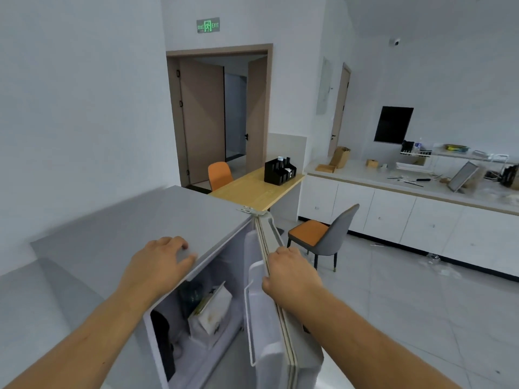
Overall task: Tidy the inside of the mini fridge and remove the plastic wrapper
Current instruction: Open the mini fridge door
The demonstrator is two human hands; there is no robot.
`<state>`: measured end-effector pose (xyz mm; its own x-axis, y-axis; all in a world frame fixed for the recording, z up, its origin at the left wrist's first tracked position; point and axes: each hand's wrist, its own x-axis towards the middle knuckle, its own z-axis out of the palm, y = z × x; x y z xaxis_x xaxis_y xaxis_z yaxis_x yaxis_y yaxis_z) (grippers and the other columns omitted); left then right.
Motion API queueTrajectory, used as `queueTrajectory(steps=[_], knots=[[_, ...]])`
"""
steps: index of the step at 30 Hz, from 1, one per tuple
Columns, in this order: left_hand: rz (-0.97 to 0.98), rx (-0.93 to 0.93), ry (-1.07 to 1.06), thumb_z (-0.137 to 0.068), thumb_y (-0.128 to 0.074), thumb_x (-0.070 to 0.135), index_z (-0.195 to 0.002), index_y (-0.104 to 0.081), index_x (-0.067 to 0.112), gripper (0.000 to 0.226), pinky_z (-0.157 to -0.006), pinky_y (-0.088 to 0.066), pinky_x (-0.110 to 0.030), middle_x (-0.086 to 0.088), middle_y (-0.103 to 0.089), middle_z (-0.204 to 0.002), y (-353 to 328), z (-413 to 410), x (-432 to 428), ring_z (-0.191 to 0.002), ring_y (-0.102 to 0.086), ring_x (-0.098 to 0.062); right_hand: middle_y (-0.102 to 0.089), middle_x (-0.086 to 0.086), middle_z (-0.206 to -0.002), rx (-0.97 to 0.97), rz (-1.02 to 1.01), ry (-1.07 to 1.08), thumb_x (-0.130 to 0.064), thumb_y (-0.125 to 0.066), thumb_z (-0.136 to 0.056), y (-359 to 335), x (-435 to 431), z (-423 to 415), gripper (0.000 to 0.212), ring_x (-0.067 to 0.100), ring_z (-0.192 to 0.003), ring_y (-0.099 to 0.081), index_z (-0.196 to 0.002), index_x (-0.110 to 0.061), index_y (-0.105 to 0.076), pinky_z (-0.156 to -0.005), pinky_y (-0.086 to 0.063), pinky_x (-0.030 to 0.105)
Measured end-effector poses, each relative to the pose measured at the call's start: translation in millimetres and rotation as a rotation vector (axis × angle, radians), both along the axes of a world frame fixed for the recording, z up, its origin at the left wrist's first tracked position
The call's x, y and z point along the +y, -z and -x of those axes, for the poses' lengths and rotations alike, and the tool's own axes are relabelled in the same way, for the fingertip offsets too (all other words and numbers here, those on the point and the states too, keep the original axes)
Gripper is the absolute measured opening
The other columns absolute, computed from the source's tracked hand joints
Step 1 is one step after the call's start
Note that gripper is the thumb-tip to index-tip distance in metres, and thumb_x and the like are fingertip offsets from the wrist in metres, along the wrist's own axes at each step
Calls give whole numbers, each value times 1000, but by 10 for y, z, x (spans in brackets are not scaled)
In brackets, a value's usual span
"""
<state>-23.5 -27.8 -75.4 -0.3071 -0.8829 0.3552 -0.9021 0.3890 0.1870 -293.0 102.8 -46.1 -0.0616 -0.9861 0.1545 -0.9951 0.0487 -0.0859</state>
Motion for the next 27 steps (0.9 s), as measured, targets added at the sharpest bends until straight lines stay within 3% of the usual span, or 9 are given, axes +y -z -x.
queueTrajectory(steps=[6, 10, 12, 15, 19, 21, 27], knots=[[4, 37, 0, -94, -41, 66, -115, -57, 37, 40, -79, -49, -36, 8, -65, -120, 22, -1, -10, -100, -57, -15, -59, 9, -115, 41, -23, 97, -1, -58, -88, 45, 109, 337, 30, 26, -113, -50, -116, -10, -62, -75, -49, 36], [-6, 37, -10, -94, -41, 66, -116, -56, 37, 40, -78, -47, -34, 8, -64, -119, 29, -2, -21, -97, -55, -13, -60, 5, -114, 25, -7, 172, 2, -57, -84, 102, 169, 638, 32, 25, -109, -52, -111, -14, -61, -67, -42, 36], [-5, 40, -11, -94, -41, 66, -116, -57, 37, 40, -77, -46, -34, 8, -65, -118, 37, -2, -29, -96, -54, -12, -60, 4, -115, -10, 9, 207, 0, -53, -84, 131, 183, 798, 34, 26, -108, -52, -113, -16, -60, -73, -46, 38], [-3, 40, -2, -94, -41, 67, -116, -57, 37, 41, -77, -47, -34, 6, -65, -117, 64, -12, -63, -95, -55, -14, -60, 1, -123, -93, 7, 251, -4, -47, -83, 147, 179, 1021, 44, 27, -114, -54, -122, -20, -59, -92, -49, 45], [-3, 51, -1, -93, -40, 70, -117, -56, 36, 44, -78, -49, -36, 5, -65, -117, 105, -37, -119, -95, -56, -15, -43, -3, -156, -108, -48, 283, -6, -47, -84, 150, 150, 1267, 69, 25, -143, -36, -150, -26, -41, -119, -21, 64], [-5, 53, 1, -93, -39, 71, -117, -56, 37, 45, -79, -51, -37, 6, -65, -116, 102, -34, -116, -96, -57, -16, -34, -5, -163, -110, -72, 303, -7, -48, -84, 136, 113, 1351, 76, 25, -150, -25, -155, -30, -32, -120, -11, 66], [-2, 64, 9, -93, -41, 67, -115, -57, 37, 41, -81, -54, -38, 9, -64, -114, 51, -16, -39, -96, -58, -14, -30, -6, -164, -111, -97, 349, -10, -51, -82, 105, -21, 1459, 80, 28, -153, -19, -155, -34, -28, -117, -7, 70]])
